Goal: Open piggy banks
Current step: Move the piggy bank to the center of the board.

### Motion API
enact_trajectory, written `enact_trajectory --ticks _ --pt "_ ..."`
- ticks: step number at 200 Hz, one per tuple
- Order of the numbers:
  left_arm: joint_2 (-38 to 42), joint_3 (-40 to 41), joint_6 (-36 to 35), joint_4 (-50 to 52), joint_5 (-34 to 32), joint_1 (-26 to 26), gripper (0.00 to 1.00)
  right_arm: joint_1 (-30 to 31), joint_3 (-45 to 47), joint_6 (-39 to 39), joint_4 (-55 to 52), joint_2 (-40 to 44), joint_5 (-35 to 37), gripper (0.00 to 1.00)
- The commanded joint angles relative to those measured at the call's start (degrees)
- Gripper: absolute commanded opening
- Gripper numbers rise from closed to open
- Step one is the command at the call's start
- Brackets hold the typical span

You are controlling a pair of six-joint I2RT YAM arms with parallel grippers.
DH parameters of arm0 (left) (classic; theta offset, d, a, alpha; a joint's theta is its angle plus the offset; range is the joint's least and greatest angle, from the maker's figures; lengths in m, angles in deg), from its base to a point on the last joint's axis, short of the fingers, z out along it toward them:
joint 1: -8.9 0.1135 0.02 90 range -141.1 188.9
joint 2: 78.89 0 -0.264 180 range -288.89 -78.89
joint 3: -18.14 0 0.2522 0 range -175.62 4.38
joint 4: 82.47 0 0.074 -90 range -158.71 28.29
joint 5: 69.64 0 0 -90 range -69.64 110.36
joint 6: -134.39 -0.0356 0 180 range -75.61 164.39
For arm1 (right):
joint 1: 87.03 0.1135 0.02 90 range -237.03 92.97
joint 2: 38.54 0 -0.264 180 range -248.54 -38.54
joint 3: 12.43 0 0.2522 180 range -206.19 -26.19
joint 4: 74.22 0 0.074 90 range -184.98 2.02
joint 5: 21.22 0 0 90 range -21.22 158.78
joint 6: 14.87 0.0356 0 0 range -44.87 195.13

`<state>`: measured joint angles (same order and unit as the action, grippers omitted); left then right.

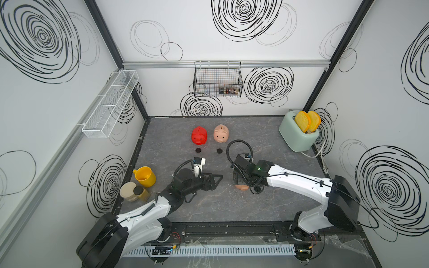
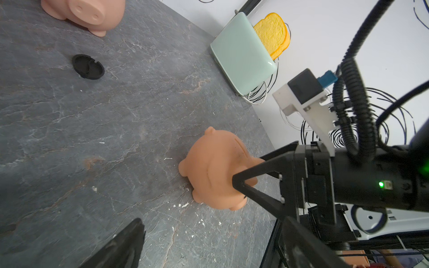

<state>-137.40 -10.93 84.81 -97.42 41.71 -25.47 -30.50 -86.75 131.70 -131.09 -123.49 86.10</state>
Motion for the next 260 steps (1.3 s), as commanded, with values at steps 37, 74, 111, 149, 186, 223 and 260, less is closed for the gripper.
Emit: enact_trajectory --ticks 37,74,111,149,186,223,260 --pt "-0.5 -1.4 0.0 -2.3 -2.3 -0.6 0.96 0.2 0.4 0.2 -2.3 -0.3 1.3 0.86" --pt "-0.7 -1.5 -0.3 -0.9 -3.8 -0.6 0.96 0.0 0.3 -0.4 -2.7 0.2 1.7 0.84" --pt "-1.0 -3.0 -0.1 2.2 -9.1 1.4 0.96 -3.1 -0.5 -3.2 -2.2 -0.4 0.9 0.84" --pt "-3.8 -6.5 -1.0 4.3 -10.6 3.7 0.96 -8.0 -2.1 -7.5 0.0 -2.4 0.0 0.83" --pt "-7.7 -10.1 -2.1 5.5 -10.5 4.6 0.96 -13.9 -5.4 -12.6 3.3 -5.8 -2.0 0.82" --pt "-10.4 -13.0 -0.6 5.6 -13.6 3.9 0.96 -18.9 -12.5 -16.5 3.6 -12.1 -1.6 0.81" --pt "-14.2 -15.9 -0.5 3.6 -14.3 2.9 0.96 -22.4 -19.5 -19.2 4.2 -18.3 -2.0 0.81"
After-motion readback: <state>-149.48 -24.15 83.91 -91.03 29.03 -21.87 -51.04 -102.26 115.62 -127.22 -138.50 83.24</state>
